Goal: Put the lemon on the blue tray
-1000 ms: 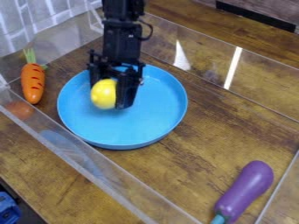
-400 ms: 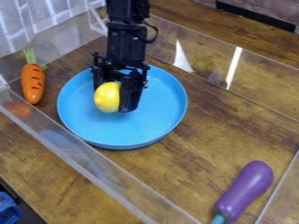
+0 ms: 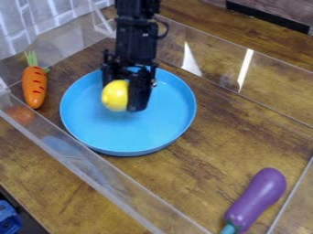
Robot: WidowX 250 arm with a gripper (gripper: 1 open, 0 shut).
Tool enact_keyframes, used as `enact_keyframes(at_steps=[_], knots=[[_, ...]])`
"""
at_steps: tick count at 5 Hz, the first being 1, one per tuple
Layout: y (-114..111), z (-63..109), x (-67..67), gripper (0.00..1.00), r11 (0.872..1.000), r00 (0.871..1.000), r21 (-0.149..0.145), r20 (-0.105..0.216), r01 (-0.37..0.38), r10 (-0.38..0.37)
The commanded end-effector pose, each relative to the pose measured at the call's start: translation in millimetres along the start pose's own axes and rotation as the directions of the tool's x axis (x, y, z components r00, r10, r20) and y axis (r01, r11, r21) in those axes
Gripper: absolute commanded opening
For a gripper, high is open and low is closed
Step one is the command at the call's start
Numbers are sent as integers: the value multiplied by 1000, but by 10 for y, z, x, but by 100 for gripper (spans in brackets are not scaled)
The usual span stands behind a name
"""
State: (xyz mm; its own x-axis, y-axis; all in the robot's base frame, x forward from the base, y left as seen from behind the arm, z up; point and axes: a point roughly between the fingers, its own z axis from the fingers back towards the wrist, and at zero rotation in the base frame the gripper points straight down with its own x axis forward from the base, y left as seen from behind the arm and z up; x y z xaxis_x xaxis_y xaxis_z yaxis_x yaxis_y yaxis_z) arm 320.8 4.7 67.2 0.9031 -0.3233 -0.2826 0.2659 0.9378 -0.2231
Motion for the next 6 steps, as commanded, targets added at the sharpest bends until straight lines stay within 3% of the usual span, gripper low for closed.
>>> enact_keyframes(at_steps=[1, 2, 3, 4, 5, 6], knots=[[-55, 157, -14, 100, 1000, 998, 17, 55, 13, -14], [-19, 75, -76, 0, 1000, 999, 5, 43, -10, 10], [-20, 53, -110, 0, 998, 997, -19, 46, -66, 67], [-26, 30, -127, 100, 991, 991, -46, 48, -123, 125], [-47, 35, -140, 100, 982, 982, -74, 56, -175, 180], [-46, 22, -147, 100, 982, 983, -83, 54, -172, 176]])
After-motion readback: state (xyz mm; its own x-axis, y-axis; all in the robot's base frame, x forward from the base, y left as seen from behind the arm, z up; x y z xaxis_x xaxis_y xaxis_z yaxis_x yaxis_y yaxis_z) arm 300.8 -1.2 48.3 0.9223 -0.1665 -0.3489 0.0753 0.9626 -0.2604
